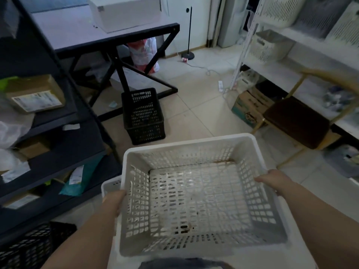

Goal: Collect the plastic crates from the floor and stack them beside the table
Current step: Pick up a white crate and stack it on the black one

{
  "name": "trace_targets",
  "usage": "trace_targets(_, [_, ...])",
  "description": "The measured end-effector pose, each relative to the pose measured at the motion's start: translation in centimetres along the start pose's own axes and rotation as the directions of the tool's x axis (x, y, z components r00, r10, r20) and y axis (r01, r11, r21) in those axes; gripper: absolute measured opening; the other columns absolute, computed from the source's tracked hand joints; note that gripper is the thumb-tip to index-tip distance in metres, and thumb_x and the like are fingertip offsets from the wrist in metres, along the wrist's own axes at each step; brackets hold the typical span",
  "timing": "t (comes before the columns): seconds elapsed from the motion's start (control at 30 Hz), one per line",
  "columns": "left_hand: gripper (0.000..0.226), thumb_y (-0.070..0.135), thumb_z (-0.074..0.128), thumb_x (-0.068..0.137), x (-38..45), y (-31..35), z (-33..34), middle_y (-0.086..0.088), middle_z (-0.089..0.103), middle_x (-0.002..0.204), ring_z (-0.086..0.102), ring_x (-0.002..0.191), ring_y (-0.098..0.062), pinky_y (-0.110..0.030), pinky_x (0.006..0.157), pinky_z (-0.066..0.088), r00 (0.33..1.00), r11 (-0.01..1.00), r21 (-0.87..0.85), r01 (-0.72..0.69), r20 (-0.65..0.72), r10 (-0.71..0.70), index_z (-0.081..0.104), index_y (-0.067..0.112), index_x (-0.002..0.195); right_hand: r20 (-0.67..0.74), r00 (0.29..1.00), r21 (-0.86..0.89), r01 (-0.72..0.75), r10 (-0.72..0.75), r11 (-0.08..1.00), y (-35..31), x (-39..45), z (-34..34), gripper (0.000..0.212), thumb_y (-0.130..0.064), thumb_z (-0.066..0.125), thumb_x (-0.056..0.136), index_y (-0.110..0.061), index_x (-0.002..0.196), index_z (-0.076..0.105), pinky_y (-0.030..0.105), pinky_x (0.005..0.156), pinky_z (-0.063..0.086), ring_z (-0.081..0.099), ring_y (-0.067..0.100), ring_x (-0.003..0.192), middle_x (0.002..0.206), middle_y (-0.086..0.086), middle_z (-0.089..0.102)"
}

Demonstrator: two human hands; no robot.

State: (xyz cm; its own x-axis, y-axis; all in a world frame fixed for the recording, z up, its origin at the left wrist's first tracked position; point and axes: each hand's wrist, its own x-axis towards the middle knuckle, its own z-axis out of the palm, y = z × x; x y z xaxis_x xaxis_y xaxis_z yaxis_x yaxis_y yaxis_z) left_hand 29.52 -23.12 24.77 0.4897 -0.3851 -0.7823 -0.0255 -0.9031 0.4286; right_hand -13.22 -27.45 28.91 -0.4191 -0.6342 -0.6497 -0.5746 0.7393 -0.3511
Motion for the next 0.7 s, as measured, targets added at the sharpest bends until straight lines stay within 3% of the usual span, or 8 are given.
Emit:
trace_targets(0.13, [0.042,0.015,0.052,0.092,2.3,6.0,2.1,-0.024,0.053,0.119,0.055,0.107,-0.038,-0.046,0.098,0.046,0.999,0.997,0.072,0.031,-0.029,-0.029,0.048,-0.003,0.130,0.020,0.999,-0.086,-0.031,0.033,0.996,-4.0,5.3,-2.1,0.070,-0.026,0.068,0.082,0.001,0.140,0.039,0.040,0.101,0.044,0.045,0.036,0.128,0.142,0.019,0.044])
trace_targets(0.2, [0.043,0.014,0.049,0.094,3.2,8.7,3.3,-0.027,0.052,0.127,0.052,0.119,-0.040,-0.047,0.102,0.043,1.000,0.989,0.144,0.010,-0.028,-0.006,0.046,-0.004,0.133,0.019,0.999,-0.168,-0.027,0.030,0.985,-5.7,7.7,-3.0,0.051,-0.016,0.067,0.078,0.003,0.123,0.051,0.036,0.082,0.050,0.055,0.037,0.110,0.116,0.021,0.057])
trace_targets(0.27, [0.040,0.012,0.047,0.095,3.9,11.7,4.7,-0.024,0.054,0.104,0.054,0.108,-0.038,-0.044,0.098,0.045,0.998,0.982,0.187,-0.013,-0.053,0.023,0.048,-0.007,0.129,0.049,0.999,-0.207,-0.008,0.018,0.978,-7.5,10.4,-4.1,0.031,-0.006,0.064,0.075,0.002,0.102,0.052,0.025,0.058,0.043,0.055,0.032,0.088,0.080,0.014,0.053])
trace_targets(0.33, [0.041,0.013,0.048,0.095,4.8,14.5,6.2,-0.021,0.050,0.098,0.051,0.097,-0.035,-0.041,0.091,0.045,0.997,0.979,0.203,-0.006,-0.075,0.021,0.047,-0.008,0.131,0.074,0.997,-0.252,0.011,0.008,0.968,-9.4,13.5,-5.1,0.023,-0.002,0.060,0.075,0.001,0.095,0.048,0.021,0.049,0.032,0.048,0.027,0.076,0.068,0.008,0.042])
trace_targets(0.4, [0.045,0.015,0.048,0.096,5.7,17.2,7.6,-0.025,0.052,0.118,0.052,0.110,-0.038,-0.041,0.094,0.044,0.995,0.976,0.216,0.015,-0.102,0.007,0.043,-0.007,0.135,0.106,0.994,-0.272,0.050,-0.022,0.961,-11.6,16.9,-6.1,0.022,-0.003,0.058,0.078,0.000,0.097,0.047,0.023,0.051,0.031,0.043,0.024,0.068,0.070,0.008,0.041])
trace_targets(0.47, [0.044,0.016,0.048,0.096,6.2,19.6,9.0,-0.026,0.051,0.122,0.050,0.119,-0.040,-0.043,0.097,0.044,0.991,0.976,0.212,0.043,-0.132,-0.015,0.044,-0.006,0.134,0.134,0.989,-0.264,0.091,-0.056,0.960,-14.3,20.9,-7.3,0.024,-0.004,0.055,0.080,0.000,0.103,0.048,0.025,0.062,0.035,0.044,0.025,0.075,0.084,0.012,0.046])
trace_targets(0.6, [0.037,0.012,0.045,0.096,6.3,24.0,11.8,-0.022,0.048,0.106,0.052,0.102,-0.036,-0.040,0.080,0.043,0.979,0.979,0.198,0.059,-0.205,-0.017,0.048,-0.006,0.129,0.207,0.970,-0.340,0.189,-0.123,0.921,-20.7,27.9,-10.4,0.038,-0.007,0.051,0.085,0.001,0.122,0.045,0.026,0.073,0.036,0.043,0.026,0.091,0.106,0.014,0.045])
trace_targets(0.7, [0.034,0.011,0.047,0.094,6.4,27.0,13.3,-0.025,0.053,0.112,0.053,0.101,-0.038,-0.045,0.087,0.048,0.965,0.990,0.139,0.037,-0.262,0.000,0.052,-0.004,0.125,0.212,0.957,-0.387,0.269,-0.199,0.882,-26.0,32.1,-12.6,0.052,-0.009,0.051,0.086,0.005,0.134,0.039,0.027,0.075,0.038,0.050,0.031,0.098,0.123,0.021,0.051])
